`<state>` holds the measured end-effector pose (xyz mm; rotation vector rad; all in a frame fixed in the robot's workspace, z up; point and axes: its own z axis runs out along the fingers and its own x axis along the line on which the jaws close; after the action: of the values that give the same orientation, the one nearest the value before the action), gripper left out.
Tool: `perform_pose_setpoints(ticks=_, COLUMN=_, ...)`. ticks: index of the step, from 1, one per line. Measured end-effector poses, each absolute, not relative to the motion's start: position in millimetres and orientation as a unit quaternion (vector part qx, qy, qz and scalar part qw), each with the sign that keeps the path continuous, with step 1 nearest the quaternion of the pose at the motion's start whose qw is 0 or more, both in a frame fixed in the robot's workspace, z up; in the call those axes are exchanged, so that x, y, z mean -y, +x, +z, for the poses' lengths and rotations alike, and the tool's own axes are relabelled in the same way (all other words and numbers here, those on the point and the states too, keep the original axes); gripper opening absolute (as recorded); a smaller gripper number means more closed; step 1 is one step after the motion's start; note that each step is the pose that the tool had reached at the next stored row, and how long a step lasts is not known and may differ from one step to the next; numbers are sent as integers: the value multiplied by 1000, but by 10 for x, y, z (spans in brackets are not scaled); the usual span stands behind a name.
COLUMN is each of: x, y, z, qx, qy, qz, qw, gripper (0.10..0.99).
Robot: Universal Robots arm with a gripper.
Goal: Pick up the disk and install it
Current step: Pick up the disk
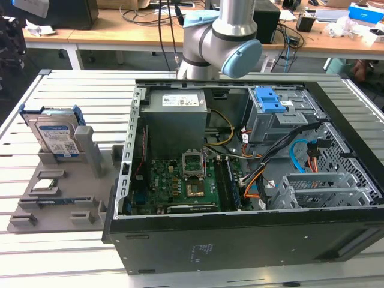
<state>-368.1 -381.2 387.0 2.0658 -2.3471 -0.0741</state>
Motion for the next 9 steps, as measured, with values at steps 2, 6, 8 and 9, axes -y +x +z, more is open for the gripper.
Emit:
perform_pose_setpoints(ticks=2, x=3811, y=-3680, z=3851, qx=750, qy=661, qz=-24, qw=7, gripper=541)
perform_pose_setpoints(ticks=6, x=3810, y=-3679, z=3804, qx=750, qy=661, qz=-24, qw=7, gripper=541)
perform_pose_setpoints(ticks=8, x=3809, y=-3678, z=3787, qx=750, qy=661, qz=-24, qw=7, gripper=541)
perform_pose_setpoints(ticks=9, x=3809, y=-3678, z=3779, qx=750, qy=661, qz=-24, qw=7, gripper=541)
